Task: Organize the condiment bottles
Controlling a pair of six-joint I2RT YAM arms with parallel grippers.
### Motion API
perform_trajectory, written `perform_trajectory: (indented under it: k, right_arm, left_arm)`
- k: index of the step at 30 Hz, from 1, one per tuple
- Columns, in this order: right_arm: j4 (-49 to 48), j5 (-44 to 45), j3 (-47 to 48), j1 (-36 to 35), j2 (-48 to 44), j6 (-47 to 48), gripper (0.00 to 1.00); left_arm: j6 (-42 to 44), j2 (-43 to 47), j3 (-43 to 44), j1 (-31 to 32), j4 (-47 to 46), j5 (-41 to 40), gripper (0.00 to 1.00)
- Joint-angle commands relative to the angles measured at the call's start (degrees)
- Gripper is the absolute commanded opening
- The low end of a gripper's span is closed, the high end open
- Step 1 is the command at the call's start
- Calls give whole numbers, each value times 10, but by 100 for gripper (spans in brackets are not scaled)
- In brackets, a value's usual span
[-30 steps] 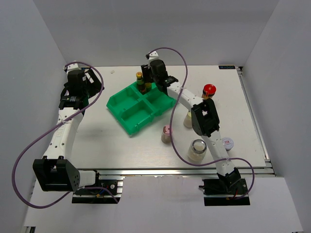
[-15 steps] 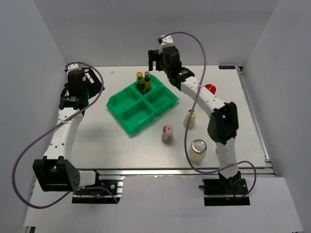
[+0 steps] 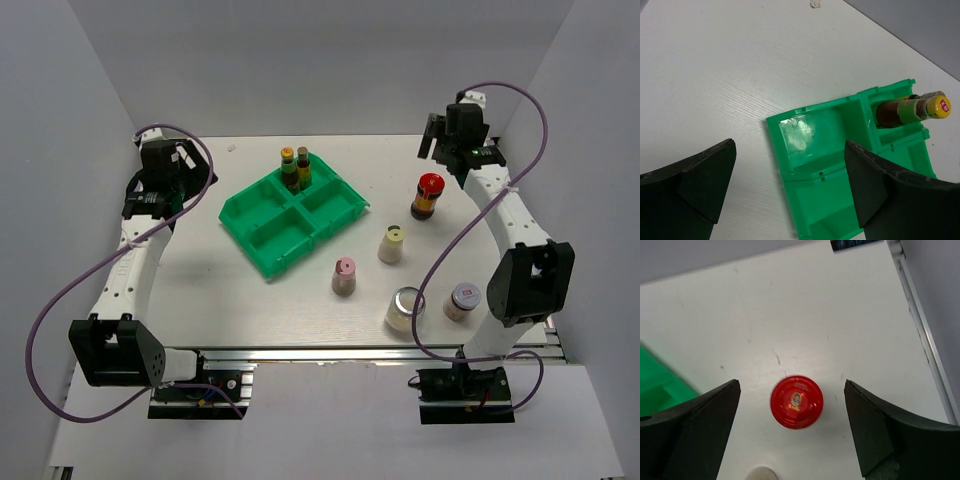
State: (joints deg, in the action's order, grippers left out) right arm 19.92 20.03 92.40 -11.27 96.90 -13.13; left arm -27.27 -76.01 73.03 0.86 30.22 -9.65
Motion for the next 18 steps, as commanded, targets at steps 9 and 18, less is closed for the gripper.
perform_trajectory:
  k: [9,18]
  right_arm:
    - [100,-62,41,20,129,28,90]
    - [121,7,73,22,180,-16,79]
  left_arm:
    - [-10,-6,32,-1,16,3,98]
    - [-9,-6,33,-1,21,-15,98]
